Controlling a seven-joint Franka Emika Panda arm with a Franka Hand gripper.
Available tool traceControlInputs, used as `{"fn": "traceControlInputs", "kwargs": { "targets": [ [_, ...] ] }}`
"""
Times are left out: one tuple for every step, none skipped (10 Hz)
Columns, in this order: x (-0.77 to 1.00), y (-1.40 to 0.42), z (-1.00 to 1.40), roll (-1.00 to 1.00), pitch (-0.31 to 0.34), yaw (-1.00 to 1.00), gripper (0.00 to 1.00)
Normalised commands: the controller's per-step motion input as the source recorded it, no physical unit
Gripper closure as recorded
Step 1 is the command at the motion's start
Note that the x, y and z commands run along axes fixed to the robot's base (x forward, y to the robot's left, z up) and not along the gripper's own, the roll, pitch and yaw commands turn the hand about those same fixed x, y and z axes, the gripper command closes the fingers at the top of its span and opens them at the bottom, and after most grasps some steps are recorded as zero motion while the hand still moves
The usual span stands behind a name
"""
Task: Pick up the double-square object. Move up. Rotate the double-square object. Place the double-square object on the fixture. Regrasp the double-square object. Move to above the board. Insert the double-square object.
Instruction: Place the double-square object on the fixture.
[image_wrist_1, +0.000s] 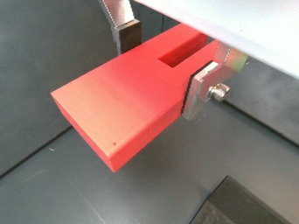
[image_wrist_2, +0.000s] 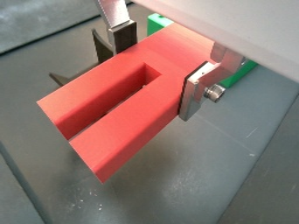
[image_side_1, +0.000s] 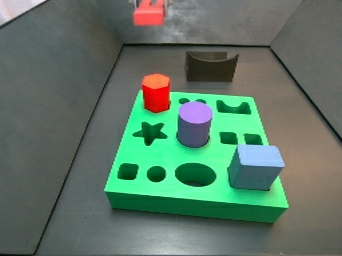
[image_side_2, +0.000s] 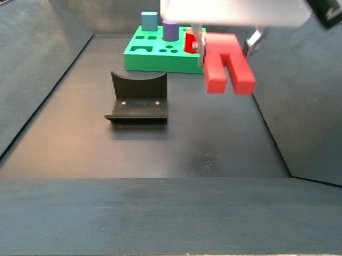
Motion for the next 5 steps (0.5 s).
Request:
{"fn": "traceControlInputs", "kwargs": {
  "targets": [
    [-0.02, 0.0, 0.62, 0.11, 0.077, 0.02, 1.0],
    [0.0, 0.0, 0.38, 0.1, 0.087, 0.02, 1.0],
    [0.0, 0.0, 0.29, 0.1, 0.092, 0.02, 1.0],
    [1.0, -0.16, -0.03, -0.2, -0.098, -0.24, 1.0],
    [1.0, -0.16, -0.06, -0.2, -0.087, -0.24, 1.0]
  ]
}}
